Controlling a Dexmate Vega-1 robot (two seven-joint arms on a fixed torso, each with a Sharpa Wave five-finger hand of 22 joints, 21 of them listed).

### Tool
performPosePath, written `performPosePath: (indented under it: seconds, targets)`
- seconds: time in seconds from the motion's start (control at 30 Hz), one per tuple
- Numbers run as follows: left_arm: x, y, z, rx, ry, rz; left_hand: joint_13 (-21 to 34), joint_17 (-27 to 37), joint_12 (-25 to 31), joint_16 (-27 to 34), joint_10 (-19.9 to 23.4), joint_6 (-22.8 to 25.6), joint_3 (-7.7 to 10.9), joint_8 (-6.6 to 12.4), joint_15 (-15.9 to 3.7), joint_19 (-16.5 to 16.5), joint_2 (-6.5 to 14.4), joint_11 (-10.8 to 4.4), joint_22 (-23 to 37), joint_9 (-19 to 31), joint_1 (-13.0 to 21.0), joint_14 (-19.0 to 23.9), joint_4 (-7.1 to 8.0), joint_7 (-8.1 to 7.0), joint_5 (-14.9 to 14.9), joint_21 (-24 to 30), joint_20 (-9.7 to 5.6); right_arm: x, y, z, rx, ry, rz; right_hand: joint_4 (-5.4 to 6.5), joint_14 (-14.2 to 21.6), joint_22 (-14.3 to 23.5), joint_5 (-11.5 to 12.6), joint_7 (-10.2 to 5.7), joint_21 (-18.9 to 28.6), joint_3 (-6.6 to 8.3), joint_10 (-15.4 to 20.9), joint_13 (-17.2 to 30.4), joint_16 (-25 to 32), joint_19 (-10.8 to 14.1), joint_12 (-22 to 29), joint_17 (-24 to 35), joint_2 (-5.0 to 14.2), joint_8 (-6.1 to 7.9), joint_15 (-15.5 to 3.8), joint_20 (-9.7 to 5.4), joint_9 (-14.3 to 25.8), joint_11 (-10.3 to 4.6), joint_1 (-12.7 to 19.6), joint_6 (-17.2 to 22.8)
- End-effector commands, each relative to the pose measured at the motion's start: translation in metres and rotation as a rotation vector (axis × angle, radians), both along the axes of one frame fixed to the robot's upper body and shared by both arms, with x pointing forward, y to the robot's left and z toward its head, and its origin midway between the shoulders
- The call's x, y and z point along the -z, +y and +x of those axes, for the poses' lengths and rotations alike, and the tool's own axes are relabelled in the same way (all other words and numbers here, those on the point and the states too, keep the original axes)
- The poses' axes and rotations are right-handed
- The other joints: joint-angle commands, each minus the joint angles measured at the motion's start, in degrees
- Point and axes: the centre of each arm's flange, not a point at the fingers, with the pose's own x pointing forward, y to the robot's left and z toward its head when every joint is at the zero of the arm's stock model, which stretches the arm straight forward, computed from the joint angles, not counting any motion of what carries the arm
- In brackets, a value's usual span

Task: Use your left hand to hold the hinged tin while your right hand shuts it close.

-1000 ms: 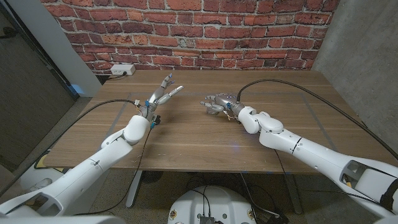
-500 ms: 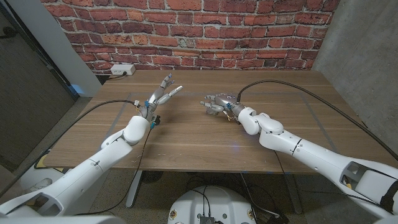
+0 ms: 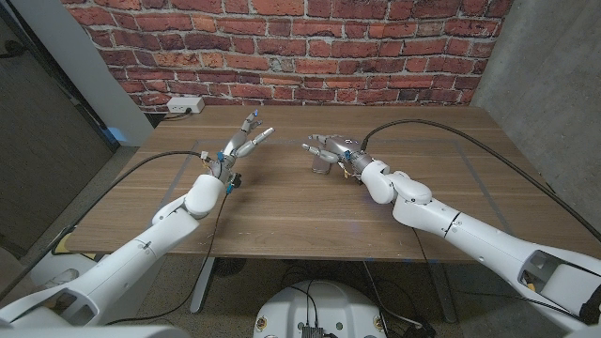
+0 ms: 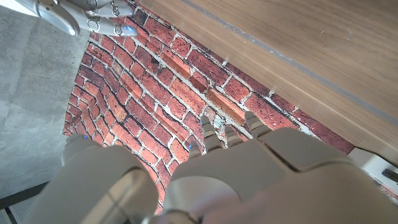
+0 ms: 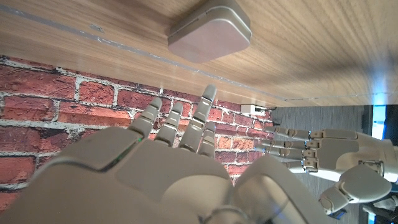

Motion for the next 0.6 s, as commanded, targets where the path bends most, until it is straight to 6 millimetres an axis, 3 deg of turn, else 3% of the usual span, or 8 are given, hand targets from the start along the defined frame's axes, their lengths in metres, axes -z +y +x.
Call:
performPosePath:
  seconds: [0.03,0.3,0.43,0.6]
  targets:
    - [-0.008,0.01,-0.001,0.05,-0.055,-0.011,0.1,0.2,-0.2,-0.3,0.6,-5.0,-0.34,-0.13,-0.05,0.3,-0.1,0.26,0.0,0.0,0.4,0.3,-0.05,-0.53,0.2,-0.2,0.32,-0.01,-0.006,-0.011,-0.028,0.005,0.192,-0.27,0.5,0.1,0.3,0.06,0.4,0.1,-0.6,0.2,0.2,0.7,-0.3,0.2,0.21,0.51,-0.35,0.74,0.2,-0.02,1.0,-0.3]
    - [-0.012,0.011,0.0,0.074,-0.074,-0.001,0.1,0.2,-0.2,-0.3,0.8,-4.5,-0.55,-0.01,0.23,0.4,0.1,0.25,0.0,0.0,0.4,0.5,-0.01,-0.47,0.3,-0.3,0.45,-0.018,-0.018,-0.018,-0.033,-0.011,0.308,-0.31,-1.3,0.1,0.4,0.09,-0.6,0.09,-0.7,0.2,-0.7,-0.9,-0.4,0.1,0.15,0.76,-0.45,0.24,0.2,-0.35,1.3,0.2]
    - [-0.013,0.008,-0.002,0.077,-0.077,0.006,0.1,0.2,-0.2,-0.3,0.9,-4.3,-0.64,0.01,0.27,0.4,0.1,0.35,0.0,0.0,0.4,0.5,0.01,-0.46,0.4,-0.3,0.48,-0.022,-0.022,-0.017,-0.053,-0.002,0.333,-0.24,-2.4,0.0,0.3,0.21,-1.3,0.04,-1.9,0.3,-1.0,-2.3,-1.0,0.2,0.16,0.69,0.09,1.59,0.2,-0.32,1.3,-0.1]
    - [-0.009,0.005,-0.004,0.066,-0.07,-0.013,0.1,0.2,-0.2,-0.3,1.0,-4.1,-0.73,0.03,0.28,0.4,0.2,0.48,0.0,0.0,0.4,0.5,0.04,-0.47,0.5,-0.3,0.52,-0.026,-0.023,-0.013,-0.083,0.014,0.333,-0.21,-2.3,0.0,0.3,0.19,-1.3,0.03,-1.8,0.3,-0.9,-2.3,-1.0,0.2,0.17,0.74,-0.31,1.79,0.2,-0.38,1.3,0.0]
